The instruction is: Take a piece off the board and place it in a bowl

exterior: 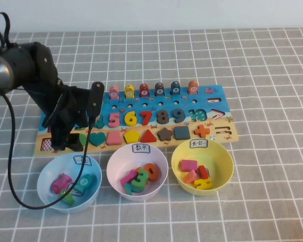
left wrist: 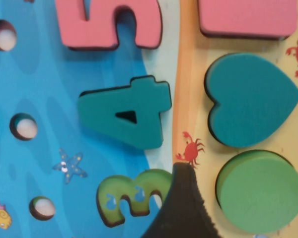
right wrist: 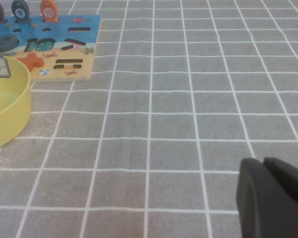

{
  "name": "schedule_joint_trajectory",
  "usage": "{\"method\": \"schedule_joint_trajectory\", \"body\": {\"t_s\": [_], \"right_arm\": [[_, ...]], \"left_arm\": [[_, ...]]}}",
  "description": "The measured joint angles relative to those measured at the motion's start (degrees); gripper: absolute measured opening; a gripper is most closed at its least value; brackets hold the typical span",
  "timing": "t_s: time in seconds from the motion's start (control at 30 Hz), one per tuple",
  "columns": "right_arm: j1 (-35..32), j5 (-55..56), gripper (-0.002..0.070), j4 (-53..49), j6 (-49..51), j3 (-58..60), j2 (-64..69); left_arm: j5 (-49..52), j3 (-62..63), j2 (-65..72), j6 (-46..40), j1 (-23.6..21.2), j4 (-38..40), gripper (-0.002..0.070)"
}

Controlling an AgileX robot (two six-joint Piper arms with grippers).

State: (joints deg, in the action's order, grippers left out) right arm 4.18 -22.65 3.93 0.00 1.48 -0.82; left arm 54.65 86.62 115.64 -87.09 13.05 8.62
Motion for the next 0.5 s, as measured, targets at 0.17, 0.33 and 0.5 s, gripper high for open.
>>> {"method": "schedule_joint_trajectory", "body": {"t_s": [0.17, 0.33, 0.5], "right_arm": [[0.00, 0.00, -0.0017, 0.00, 0.00, 0.00, 0.00], [0.00, 0.00, -0.0017, 0.00, 0.00, 0.00, 0.00], [0.00, 0.00, -0.0017, 0.00, 0.00, 0.00, 0.00]], "left_arm": [[-0.12, 0.00, 0.00, 0.00, 0.00, 0.00, 0.0487], [-0.12, 0.00, 0.00, 0.00, 0.00, 0.00, 0.0487], [-0.12, 0.00, 0.40, 0.00, 0.00, -0.23, 0.0487]]}}
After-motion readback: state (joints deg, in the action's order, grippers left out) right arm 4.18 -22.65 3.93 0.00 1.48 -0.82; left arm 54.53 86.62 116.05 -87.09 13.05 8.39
